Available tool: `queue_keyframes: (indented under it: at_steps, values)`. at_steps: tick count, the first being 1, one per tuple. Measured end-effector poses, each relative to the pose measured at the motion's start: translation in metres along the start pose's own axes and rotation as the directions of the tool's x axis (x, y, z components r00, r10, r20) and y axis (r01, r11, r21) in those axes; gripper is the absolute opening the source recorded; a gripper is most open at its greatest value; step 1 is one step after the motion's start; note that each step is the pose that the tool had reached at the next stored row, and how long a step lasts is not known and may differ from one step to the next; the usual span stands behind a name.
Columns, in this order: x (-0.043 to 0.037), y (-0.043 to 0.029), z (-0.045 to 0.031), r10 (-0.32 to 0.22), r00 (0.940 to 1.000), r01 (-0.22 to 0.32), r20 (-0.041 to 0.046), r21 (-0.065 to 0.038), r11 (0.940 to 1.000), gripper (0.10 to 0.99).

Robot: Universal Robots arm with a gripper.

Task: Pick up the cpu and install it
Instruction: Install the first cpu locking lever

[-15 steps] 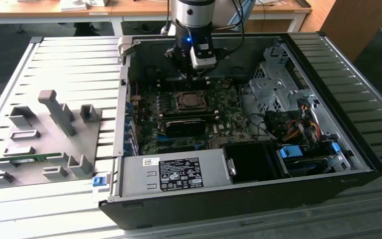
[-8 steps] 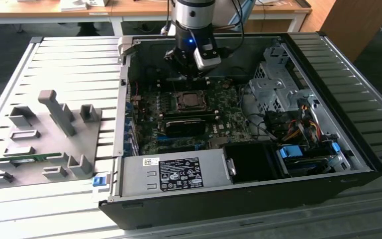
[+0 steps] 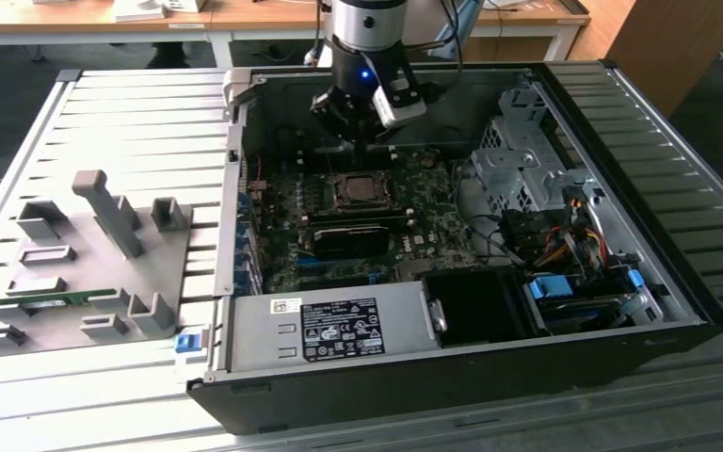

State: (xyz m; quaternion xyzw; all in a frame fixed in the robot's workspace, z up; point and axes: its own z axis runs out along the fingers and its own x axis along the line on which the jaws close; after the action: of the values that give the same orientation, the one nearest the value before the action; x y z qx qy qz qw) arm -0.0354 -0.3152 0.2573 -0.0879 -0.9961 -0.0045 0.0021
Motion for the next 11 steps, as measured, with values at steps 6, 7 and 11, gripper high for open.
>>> queue_keyframes:
  at_steps: [6,7,11]
  values:
    - [0.0000,0.0000,-0.0043,-0.026,0.9997,0.026,-0.0002,0.000,0.9997,0.106]
    - [0.0000,0.0000,-0.0044,-0.038,0.9993,0.038,-0.0003,0.000,0.9993,0.106]
    - [0.0000,0.0000,-0.0044,-0.092,0.9958,0.092,-0.0009,0.000,0.9958,0.106]
